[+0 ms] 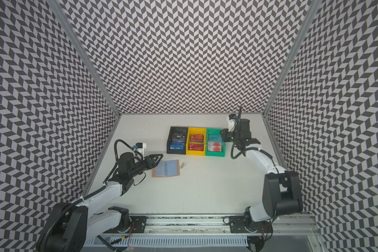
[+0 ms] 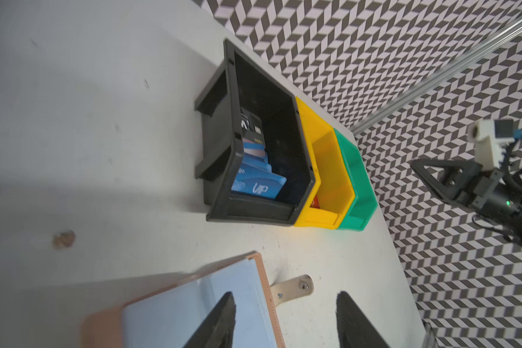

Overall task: Take the credit cards out of the card holder
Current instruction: Place the credit card in the storage box, then reset both arms

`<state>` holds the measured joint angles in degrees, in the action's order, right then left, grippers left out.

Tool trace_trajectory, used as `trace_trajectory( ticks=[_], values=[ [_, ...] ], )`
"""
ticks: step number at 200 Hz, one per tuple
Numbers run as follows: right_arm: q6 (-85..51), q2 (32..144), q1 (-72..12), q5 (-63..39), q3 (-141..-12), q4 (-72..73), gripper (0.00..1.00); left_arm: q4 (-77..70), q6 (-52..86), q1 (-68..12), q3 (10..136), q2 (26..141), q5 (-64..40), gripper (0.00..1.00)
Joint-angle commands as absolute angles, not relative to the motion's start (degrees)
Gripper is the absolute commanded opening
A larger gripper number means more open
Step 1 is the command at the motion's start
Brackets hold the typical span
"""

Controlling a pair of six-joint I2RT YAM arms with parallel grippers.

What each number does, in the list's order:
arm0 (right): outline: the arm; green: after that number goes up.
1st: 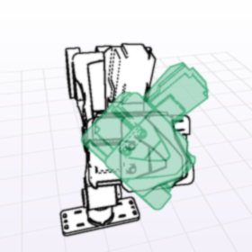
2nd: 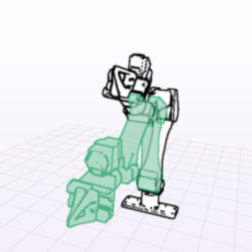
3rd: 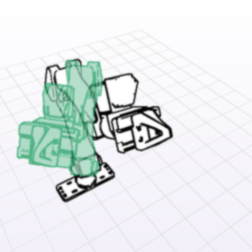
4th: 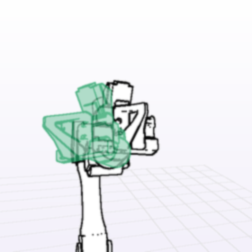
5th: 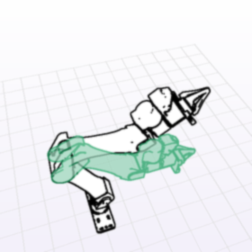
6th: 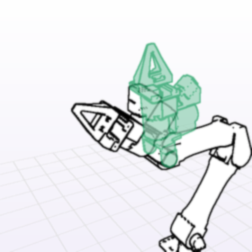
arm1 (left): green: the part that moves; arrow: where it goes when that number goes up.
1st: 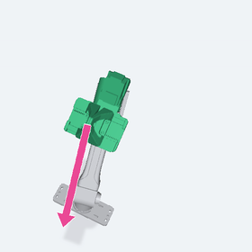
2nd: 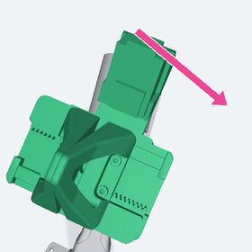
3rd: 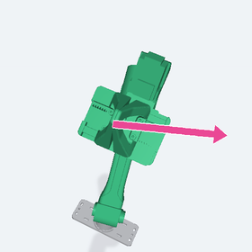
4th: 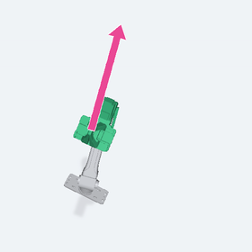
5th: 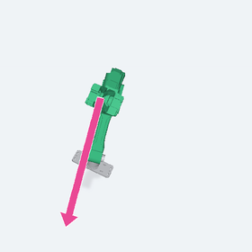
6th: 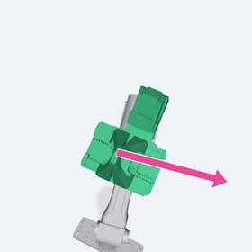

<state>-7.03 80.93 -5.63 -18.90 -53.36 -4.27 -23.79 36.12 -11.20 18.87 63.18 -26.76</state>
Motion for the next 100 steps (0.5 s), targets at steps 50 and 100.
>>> trace_trajectory(
  ticks=[50,100],
  values=[
    [-1.4,65.7,-4.1,0.6,-21.5,39.8,0.30,-26.4,20.1,-9.7,17.2,57.8,-6.1,0.66],
    [1.4,77.6,-3.7,4.4,-18.8,53.0,0.31,-37.2,13.5,-4.5,16.5,60.6,-1.0,0.74]
  ],
)
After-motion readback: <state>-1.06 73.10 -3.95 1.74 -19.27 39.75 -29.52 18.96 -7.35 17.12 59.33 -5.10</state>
